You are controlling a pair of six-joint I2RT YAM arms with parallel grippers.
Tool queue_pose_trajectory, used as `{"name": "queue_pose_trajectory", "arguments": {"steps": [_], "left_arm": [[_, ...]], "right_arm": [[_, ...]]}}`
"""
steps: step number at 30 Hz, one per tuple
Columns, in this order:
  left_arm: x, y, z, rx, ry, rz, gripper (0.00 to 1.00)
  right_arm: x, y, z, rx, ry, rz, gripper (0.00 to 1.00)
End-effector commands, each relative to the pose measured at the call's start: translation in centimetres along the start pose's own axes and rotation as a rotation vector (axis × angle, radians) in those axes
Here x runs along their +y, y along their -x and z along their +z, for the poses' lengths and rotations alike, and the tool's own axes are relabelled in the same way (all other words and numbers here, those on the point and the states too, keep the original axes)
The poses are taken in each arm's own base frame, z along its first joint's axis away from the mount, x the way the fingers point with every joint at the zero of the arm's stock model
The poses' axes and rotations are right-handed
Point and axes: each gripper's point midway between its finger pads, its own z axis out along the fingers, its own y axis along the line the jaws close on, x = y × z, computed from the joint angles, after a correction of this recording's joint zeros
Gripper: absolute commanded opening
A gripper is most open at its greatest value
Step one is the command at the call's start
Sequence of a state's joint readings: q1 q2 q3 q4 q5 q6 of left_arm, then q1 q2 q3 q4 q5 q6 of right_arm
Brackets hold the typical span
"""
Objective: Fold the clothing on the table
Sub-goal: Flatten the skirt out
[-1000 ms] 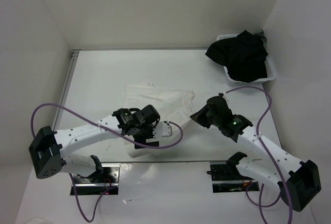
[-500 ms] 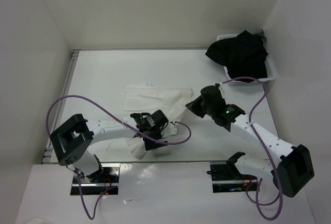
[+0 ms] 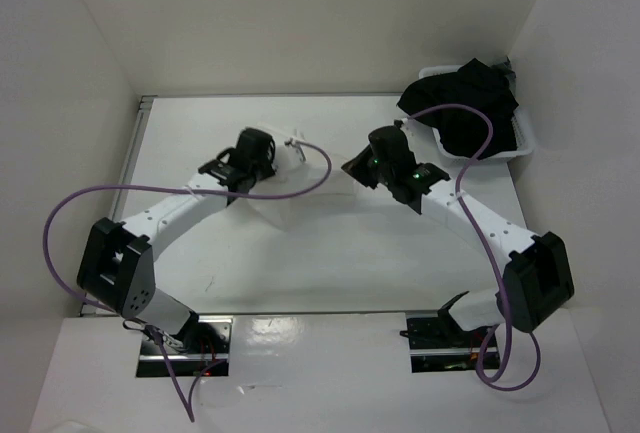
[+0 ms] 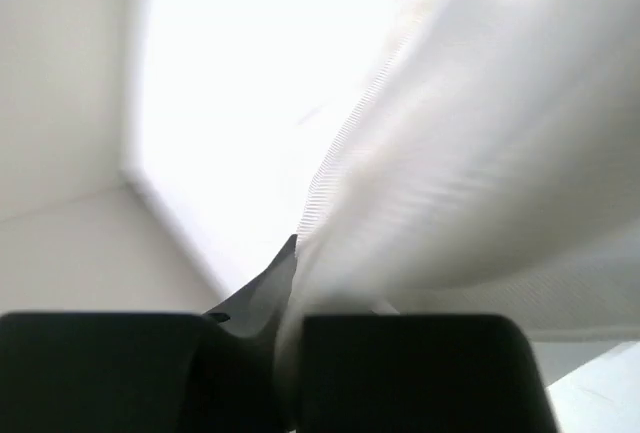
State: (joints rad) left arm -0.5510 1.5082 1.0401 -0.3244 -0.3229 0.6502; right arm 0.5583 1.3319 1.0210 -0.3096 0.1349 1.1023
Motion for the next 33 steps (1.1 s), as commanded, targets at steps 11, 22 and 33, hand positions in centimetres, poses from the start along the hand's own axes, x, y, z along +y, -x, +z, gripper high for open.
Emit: {"name": "queue_pose_trajectory", "arguments": {"steps": [11, 22, 33], "left_arm": [[5.8, 0.5, -5.9, -0.019, 0.076, 0.491, 0.0], [-10.0, -2.3, -6.8, -0.008, -0.28, 0.369, 0.85], [-13.0, -0.9, -12.5, -0.155, -0.453, 0.364, 0.98]], "right_arm": [[4.1, 1.5, -3.2, -0.077, 0.176, -0.142, 0.0], [-8.0, -6.2, -6.3, 0.145, 0.026, -0.061, 0.0], [-11.5, -5.8, -6.9, 0.102, -0.054, -0.043, 0.0]]}}
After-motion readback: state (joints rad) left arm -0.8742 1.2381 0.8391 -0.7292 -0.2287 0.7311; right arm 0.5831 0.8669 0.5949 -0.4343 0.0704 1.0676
